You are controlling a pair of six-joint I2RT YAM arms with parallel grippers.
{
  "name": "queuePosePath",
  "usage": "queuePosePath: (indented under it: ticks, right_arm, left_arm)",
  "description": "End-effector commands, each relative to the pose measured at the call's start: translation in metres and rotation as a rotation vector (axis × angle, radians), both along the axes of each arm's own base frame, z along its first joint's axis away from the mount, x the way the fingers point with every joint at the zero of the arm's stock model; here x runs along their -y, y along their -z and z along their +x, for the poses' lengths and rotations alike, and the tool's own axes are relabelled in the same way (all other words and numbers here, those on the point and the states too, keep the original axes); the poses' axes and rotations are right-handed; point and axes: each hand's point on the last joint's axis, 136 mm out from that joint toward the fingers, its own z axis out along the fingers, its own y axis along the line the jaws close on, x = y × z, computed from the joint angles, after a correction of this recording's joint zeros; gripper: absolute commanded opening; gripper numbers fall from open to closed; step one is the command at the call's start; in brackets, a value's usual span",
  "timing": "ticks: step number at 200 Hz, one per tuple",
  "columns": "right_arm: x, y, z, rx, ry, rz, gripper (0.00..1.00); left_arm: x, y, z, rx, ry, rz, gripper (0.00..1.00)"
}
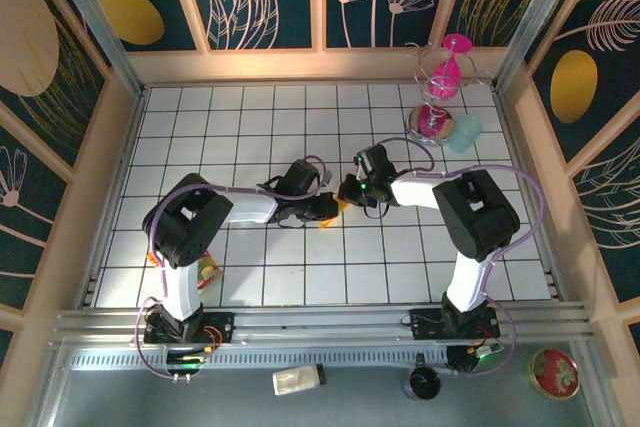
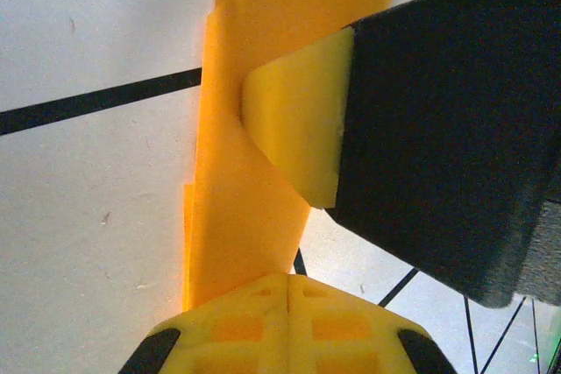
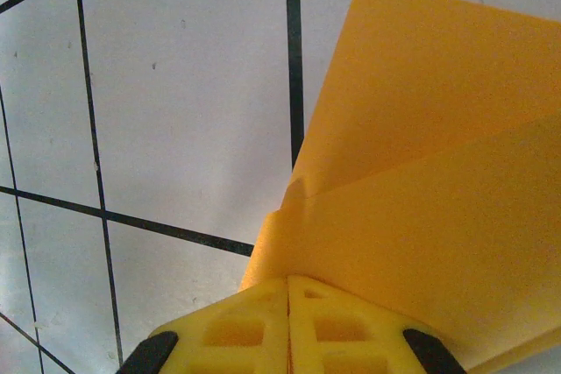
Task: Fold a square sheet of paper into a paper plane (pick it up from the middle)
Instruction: Fold the wing for the fifth time at the center of the table.
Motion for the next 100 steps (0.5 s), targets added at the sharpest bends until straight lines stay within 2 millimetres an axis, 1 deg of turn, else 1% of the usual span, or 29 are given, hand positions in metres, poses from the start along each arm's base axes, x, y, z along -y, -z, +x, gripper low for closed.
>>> queuePosePath:
  ticks: [1, 67, 100]
  right_arm:
    - [0.006, 0.016, -0.007, -0.051, -0.005, -0.038, 0.08]
    - [0.008, 0.021, -0.006, -0.064, 0.006, -0.054, 0.08]
    - [0.010, 0.024, -0.007, -0.071, 0.010, -0.061, 0.08]
  left_arm:
    - [-0.001, 0.008, -0.009, -0.038, 0.020, 0.029, 0.00]
    - [-0.003, 0.009, -0.021, -0.068, 0.013, 0.033, 0.00]
    - [-0.008, 0.008, -0.028, -0.074, 0.012, 0.050, 0.00]
